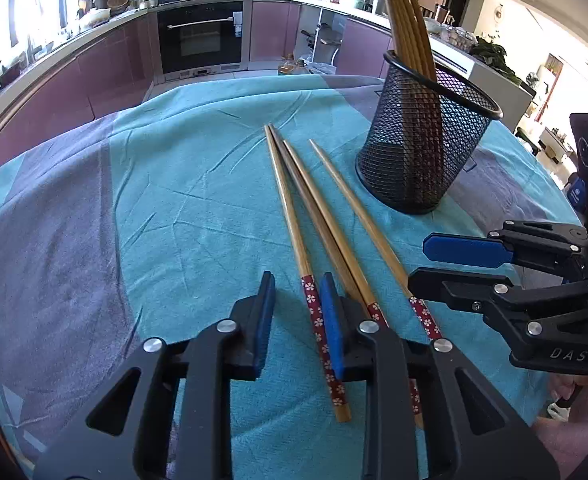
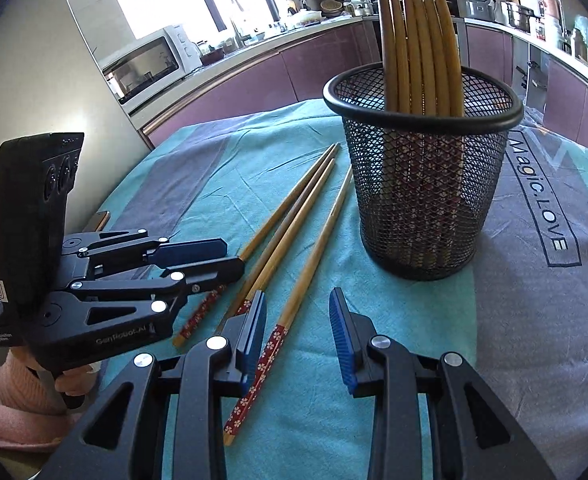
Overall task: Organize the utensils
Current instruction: 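Move both open grippers back down to the remaining chopsticks, then close the right gripper on a chopstick while the left gripper grasps another, then lift both held chopsticks upright off the table, then carry both upright chopsticks over the mesh holder and lower them in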
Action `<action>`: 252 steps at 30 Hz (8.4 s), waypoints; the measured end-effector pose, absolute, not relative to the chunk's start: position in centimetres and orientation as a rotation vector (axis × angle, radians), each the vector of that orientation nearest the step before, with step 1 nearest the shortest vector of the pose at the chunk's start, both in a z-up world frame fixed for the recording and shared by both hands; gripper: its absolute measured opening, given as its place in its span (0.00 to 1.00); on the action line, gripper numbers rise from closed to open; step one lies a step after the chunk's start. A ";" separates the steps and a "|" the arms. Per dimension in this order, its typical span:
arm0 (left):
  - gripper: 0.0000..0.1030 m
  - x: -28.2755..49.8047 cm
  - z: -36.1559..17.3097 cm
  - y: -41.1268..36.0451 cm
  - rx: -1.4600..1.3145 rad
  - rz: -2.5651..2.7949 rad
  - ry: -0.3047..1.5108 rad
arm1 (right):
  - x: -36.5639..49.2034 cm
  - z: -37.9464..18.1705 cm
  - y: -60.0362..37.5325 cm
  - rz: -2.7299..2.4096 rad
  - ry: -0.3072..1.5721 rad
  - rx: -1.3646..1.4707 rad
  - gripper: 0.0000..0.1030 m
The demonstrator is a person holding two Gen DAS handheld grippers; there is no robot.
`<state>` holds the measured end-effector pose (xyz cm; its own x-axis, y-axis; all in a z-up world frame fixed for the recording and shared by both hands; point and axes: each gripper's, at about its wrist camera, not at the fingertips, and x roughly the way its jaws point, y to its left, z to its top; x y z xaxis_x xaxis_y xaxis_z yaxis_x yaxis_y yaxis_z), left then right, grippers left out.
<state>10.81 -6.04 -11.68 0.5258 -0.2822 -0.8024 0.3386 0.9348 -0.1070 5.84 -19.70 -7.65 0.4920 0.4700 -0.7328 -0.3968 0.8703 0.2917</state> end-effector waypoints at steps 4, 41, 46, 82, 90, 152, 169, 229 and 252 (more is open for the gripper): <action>0.14 10.9 -11.8 -5.8 0.044 -0.353 0.952 | 6.0 -7.8 -19.6 0.522 0.916 0.090 0.30; 0.16 13.6 -12.1 -5.8 0.039 -0.336 0.971 | 8.5 -8.4 -17.8 0.460 0.914 0.060 0.22; 0.12 14.4 -12.2 -6.7 0.063 -0.324 0.968 | 9.1 -8.4 -17.5 0.446 0.915 0.061 0.17; 0.08 12.0 -12.2 -6.3 0.023 -0.402 0.991 | 7.8 -8.5 -18.1 0.533 0.946 0.107 0.07; 0.07 12.8 -12.5 -7.0 0.029 -0.406 0.998 | 7.8 -8.5 -18.0 0.533 0.938 0.112 0.06; 0.07 6.1 -0.4 -5.8 -0.069 -0.569 0.713 | 2.7 0.6 -24.3 0.534 0.642 0.160 0.06; 0.07 7.1 0.8 -7.0 -0.078 -0.598 0.676 | 3.2 2.7 -25.3 0.510 0.588 0.147 0.06; 0.07 9.7 6.2 -9.7 -0.074 -0.626 0.498 | 5.7 8.0 -26.9 0.469 0.441 0.103 0.06; 0.07 8.5 5.8 -10.7 -0.057 -0.594 0.497 | 8.5 7.4 -26.8 0.405 0.448 0.122 0.06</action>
